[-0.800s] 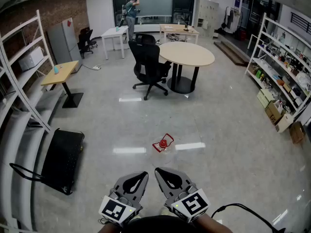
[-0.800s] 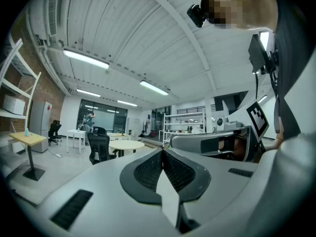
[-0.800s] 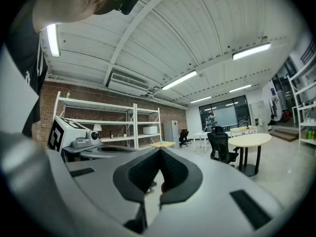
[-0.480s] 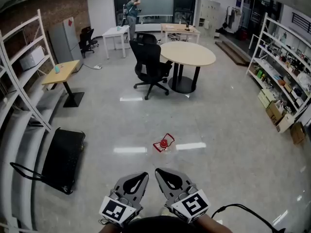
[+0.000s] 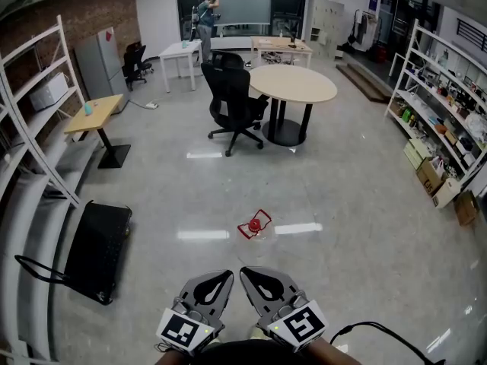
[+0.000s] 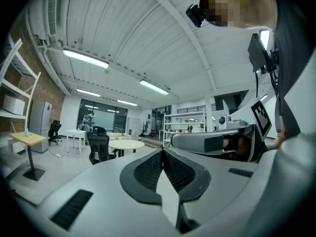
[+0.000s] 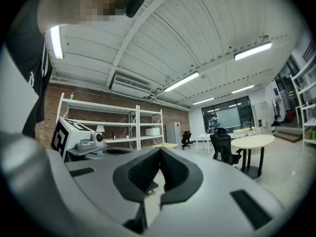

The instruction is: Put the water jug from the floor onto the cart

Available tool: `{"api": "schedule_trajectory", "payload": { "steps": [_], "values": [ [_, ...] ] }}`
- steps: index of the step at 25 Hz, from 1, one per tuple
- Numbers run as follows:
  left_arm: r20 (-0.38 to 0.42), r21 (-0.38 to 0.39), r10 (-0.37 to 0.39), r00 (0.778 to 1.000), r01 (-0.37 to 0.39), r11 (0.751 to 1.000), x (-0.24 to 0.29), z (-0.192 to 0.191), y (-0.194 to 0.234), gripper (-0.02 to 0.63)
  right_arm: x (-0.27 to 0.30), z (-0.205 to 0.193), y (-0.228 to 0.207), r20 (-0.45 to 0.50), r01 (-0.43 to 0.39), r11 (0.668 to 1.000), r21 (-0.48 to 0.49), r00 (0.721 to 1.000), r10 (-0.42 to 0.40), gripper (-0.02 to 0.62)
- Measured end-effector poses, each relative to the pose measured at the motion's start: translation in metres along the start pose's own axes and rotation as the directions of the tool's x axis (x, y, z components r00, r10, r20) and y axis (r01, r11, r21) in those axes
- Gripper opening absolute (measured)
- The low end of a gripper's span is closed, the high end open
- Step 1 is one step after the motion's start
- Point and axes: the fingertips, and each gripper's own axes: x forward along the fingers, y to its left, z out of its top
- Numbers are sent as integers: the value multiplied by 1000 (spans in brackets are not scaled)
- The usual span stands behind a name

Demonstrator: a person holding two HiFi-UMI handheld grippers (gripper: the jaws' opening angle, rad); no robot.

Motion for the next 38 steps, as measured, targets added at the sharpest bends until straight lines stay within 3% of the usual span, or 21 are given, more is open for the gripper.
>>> {"api": "schedule_trajectory", "payload": {
  "steps": [11,15,24,31,35,38],
  "values": [
    [-25,9,-8,1000,8,1000,58,-19,-22,0,-27,-15,-52,23,22,999,48,999,-23,3],
    [-47,-3,-1,999,1,1000,81,-26,-11,0,-17,-19,-75,30,31,997,65,999,-33,3],
    [-64,-17,11,998,-12,1000,162,-53,84,0,68,-49,-164,-11,68,995,79,998,-67,3],
    [-73,-12,-41,997,40,999,245,-75,165,0,141,-77,-245,-70,127,990,68,990,-122,3],
    [-89,-25,-38,995,36,999,281,-103,192,0,166,-104,-282,-91,133,988,74,988,-126,3],
    [-110,-59,-4,994,-2,998,304,-147,210,0,179,-148,-307,-121,112,991,77,987,-102,3]
  ]
}}
